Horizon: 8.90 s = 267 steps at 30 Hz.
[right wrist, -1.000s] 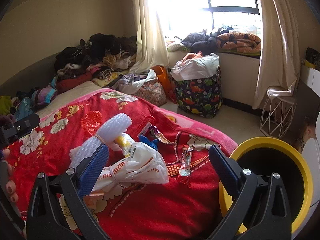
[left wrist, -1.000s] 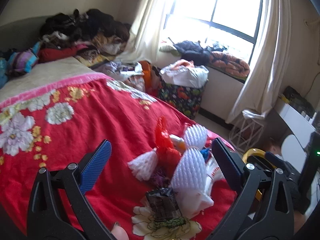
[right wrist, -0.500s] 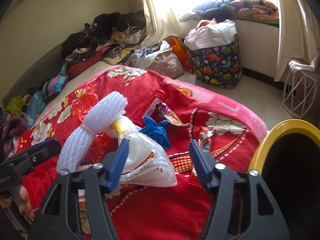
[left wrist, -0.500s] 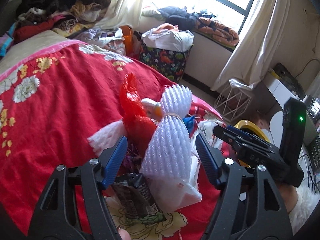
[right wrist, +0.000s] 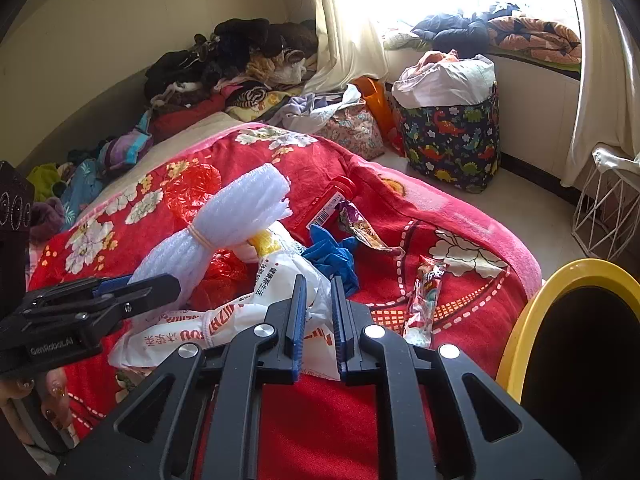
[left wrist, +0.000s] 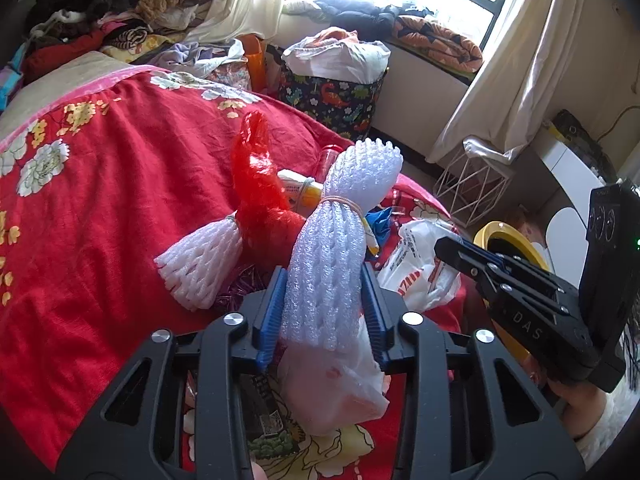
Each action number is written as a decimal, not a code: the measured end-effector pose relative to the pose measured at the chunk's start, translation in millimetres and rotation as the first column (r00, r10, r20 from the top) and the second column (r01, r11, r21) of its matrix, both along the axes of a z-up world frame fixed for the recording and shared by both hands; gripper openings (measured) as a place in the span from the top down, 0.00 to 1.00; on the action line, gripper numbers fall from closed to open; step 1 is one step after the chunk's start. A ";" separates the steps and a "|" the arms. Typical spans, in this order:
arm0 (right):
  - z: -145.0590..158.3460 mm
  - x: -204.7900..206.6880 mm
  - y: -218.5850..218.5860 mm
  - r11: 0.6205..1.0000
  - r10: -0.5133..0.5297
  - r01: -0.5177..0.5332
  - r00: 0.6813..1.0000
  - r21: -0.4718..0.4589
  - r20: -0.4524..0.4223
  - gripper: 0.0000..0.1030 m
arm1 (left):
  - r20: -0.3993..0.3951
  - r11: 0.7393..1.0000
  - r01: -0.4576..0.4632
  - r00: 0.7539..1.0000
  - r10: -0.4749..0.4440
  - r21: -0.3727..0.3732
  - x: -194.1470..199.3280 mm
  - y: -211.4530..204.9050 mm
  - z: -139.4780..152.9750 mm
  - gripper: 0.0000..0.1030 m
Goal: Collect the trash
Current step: 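Carry the foam net with the left tool while the right tool carries the bag over the bin, then open the left tool over the yellow-rimmed bin while the right tool opens too, then move both tools back to the bed and grasp a snack wrapper with the right tool, then grasp the red plastic bag with the left tool while the right tool lifts the wrapper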
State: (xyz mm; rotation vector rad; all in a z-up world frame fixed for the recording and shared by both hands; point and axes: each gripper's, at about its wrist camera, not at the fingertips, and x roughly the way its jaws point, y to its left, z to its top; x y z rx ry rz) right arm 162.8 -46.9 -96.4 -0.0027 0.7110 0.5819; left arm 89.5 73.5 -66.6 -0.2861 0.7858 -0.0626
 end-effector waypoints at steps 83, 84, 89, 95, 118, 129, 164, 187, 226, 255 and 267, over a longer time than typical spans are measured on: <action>47.6 -64.8 -244.4 0.769 -0.632 0.610 0.770 0.194 0.087 0.90 | 0.183 0.951 0.308 0.935 -0.305 0.010 -6.9 -125.7 56.1 0.78; 46.5 -65.0 -246.7 0.764 -0.639 0.616 0.765 0.190 0.087 0.90 | 0.182 0.950 0.312 0.934 -0.309 0.010 -6.5 -127.2 55.6 0.78; 41.2 -65.8 -255.7 0.745 -0.664 0.645 0.743 0.171 0.088 0.90 | 0.174 0.944 0.329 0.930 -0.325 0.008 -2.6 -138.6 51.8 0.78; 32.9 -68.3 -262.3 0.726 -0.687 0.675 0.719 0.132 0.101 0.90 | 0.160 0.935 0.354 0.923 -0.349 -0.003 7.2 -153.6 46.1 0.78; 4.0 -65.0 -282.4 0.697 -0.716 0.716 0.693 0.042 0.076 0.89 | 0.068 0.895 0.445 0.893 -0.445 0.028 42.3 -221.2 11.8 0.78; 4.7 -64.4 -281.7 0.712 -0.702 0.698 0.710 0.079 0.058 0.54 | 0.047 0.925 0.381 0.924 -0.381 0.010 54.9 -211.9 0.4 0.28; 29.7 -64.4 -198.7 0.837 -0.541 0.533 0.840 0.120 0.045 0.42 | 0.162 0.990 0.134 0.977 -0.141 0.053 25.3 -111.5 36.3 0.11; 37.7 -48.6 -114.8 0.935 -0.353 0.348 0.933 0.070 0.068 0.40 | 0.178 0.996 -0.068 0.982 0.058 0.051 27.7 -20.5 36.7 0.11; -55.0 44.5 -15.8 0.983 -0.183 0.174 0.967 -0.067 -0.177 0.84 | 0.003 0.974 -0.208 0.978 0.209 -0.094 57.0 56.9 -18.2 0.48; -0.6 -24.3 -38.2 0.991 -0.102 0.108 0.992 0.076 -0.076 0.84 | 0.134 0.987 -0.117 0.982 0.132 -0.114 31.6 39.2 39.8 0.81; 15.9 -39.2 -46.9 0.989 -0.102 0.106 0.994 0.102 -0.042 0.84 | 0.166 0.992 -0.080 0.982 0.096 -0.097 24.6 20.9 55.4 0.81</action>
